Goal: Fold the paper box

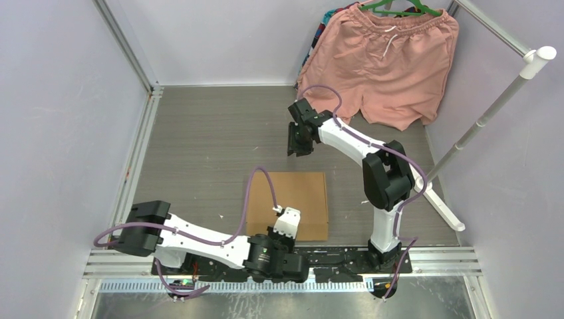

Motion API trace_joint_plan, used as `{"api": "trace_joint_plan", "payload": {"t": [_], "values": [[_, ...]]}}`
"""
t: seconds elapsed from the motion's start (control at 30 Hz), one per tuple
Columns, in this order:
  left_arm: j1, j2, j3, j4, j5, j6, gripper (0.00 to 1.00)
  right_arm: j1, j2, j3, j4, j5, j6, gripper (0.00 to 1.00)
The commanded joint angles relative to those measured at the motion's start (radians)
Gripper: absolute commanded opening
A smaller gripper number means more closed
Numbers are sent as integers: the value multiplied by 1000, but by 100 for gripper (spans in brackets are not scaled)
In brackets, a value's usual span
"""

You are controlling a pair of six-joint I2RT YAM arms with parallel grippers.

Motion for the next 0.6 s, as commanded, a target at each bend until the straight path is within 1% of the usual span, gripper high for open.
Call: {"api": "trace_joint_plan", "payload": {"t": [0.0, 0.07, 0.2, 0.3, 0.37, 0.43, 0.57], "values": [[-10, 23, 52, -44, -170, -95, 0, -2, 20, 24, 43, -54, 22, 39], [-4, 26, 40, -62, -183, -124, 1, -3, 49, 56, 32, -62, 19, 39], [30, 20, -22, -4, -140, -117, 2, -1, 118, 126, 13, -96, 20, 39], [45, 23, -61, 51, -105, -111, 8, 7, 141, 139, 5, -93, 20, 40], [55, 34, -74, 80, -80, -99, 9, 14, 139, 129, 9, -91, 24, 41], [58, 55, -79, 101, -61, -98, 13, 21, 137, 115, 14, -92, 26, 42], [78, 86, -92, 142, -36, -91, 26, 33, 128, 74, 25, -92, 30, 42]]}}
